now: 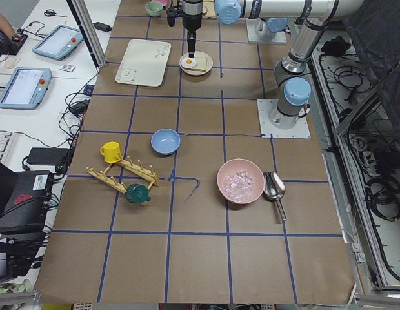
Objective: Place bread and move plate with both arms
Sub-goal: 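Move the right gripper down toward the bread slice on the wooden board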
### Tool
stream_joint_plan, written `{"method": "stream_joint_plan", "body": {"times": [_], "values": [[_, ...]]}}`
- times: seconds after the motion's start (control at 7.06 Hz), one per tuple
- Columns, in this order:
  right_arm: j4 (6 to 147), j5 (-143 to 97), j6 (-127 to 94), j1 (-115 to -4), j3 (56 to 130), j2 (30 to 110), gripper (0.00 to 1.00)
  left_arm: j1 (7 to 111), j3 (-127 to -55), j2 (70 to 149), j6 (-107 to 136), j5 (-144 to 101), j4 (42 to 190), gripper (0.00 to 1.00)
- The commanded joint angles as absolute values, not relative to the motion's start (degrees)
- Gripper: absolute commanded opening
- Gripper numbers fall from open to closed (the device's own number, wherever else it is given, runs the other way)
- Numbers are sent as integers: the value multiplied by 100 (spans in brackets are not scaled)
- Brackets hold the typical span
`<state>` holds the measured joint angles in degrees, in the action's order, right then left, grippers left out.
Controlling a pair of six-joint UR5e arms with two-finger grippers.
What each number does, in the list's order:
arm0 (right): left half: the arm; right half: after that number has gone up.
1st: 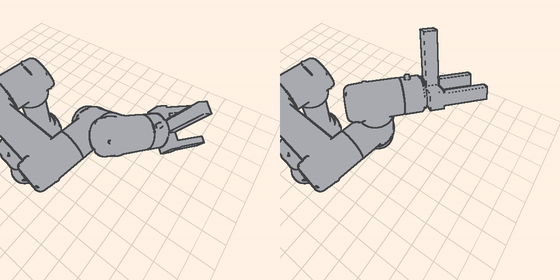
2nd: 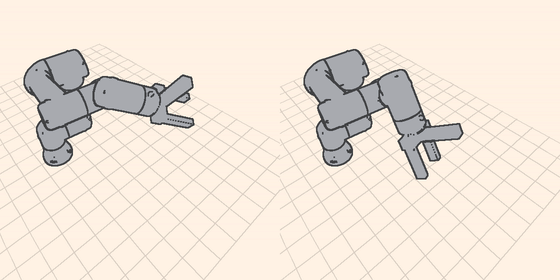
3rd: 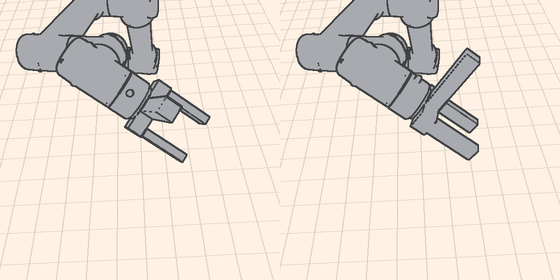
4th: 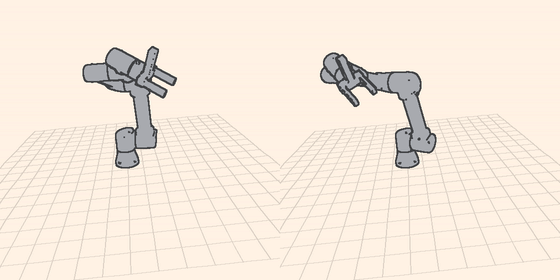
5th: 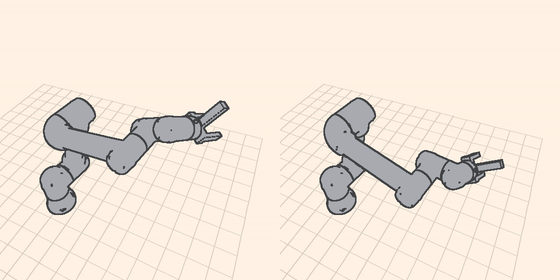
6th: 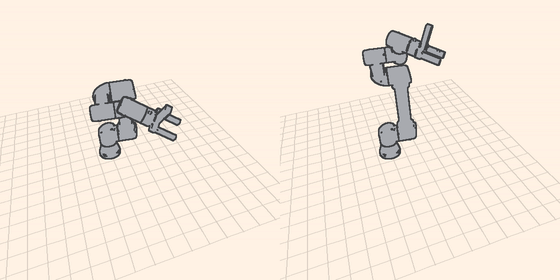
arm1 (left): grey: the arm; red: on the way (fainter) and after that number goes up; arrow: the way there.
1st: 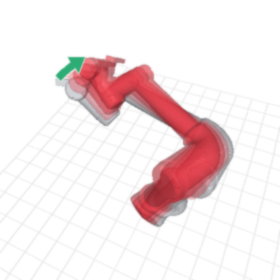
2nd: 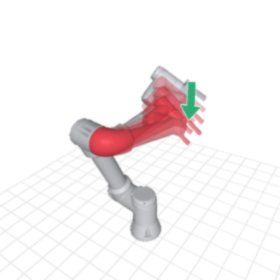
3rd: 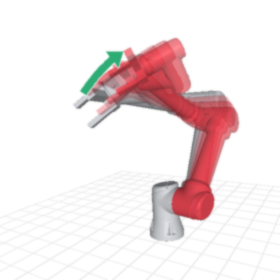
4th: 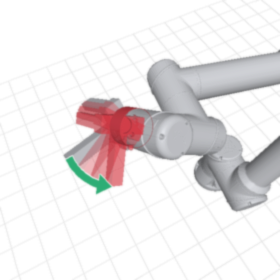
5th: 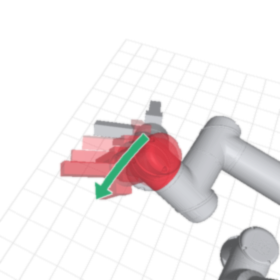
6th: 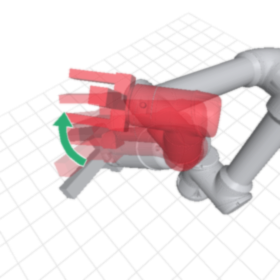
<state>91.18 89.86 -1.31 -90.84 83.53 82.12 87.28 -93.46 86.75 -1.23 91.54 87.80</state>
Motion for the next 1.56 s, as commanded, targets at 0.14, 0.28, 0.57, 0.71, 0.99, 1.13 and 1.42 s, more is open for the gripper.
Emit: {"method": "stream_joint_plan", "body": {"times": [0.14, 0.28, 0.57, 0.71, 0.99, 1.13, 1.42], "values": [[9123, 9035, -79, -9009, 8595, 8226, 100, 8719, -9360, 8683, -132, 9176, 8798, 100], [9036, 9096, -70, -8930, 8691, 8227, 100, 8719, -9352, 8675, -123, 9158, 8772, 100], [9000, 9167, 784, -8422, 9034, 8270, 100, 8719, -9352, 8675, -132, 9193, 8797, 100], [9383, 9263, 834, -8246, 9209, 8192, 100, 8710, -9352, 8684, -132, 9211, 8763, 100], [11116, 9764, 983, -7343, 10452, 8121, 100, 8710, -9343, 8710, -123, 9202, 8745, 100], [11962, 9773, 1193, -7095, 11033, 8104, 100, 8710, -9351, 8693, -132, 9202, 8754, 100], [12652, 9834, 1248, -6874, 11687, 7806, 89, 8710, -9360, 8745, -132, 9229, 8745, 100]]}}
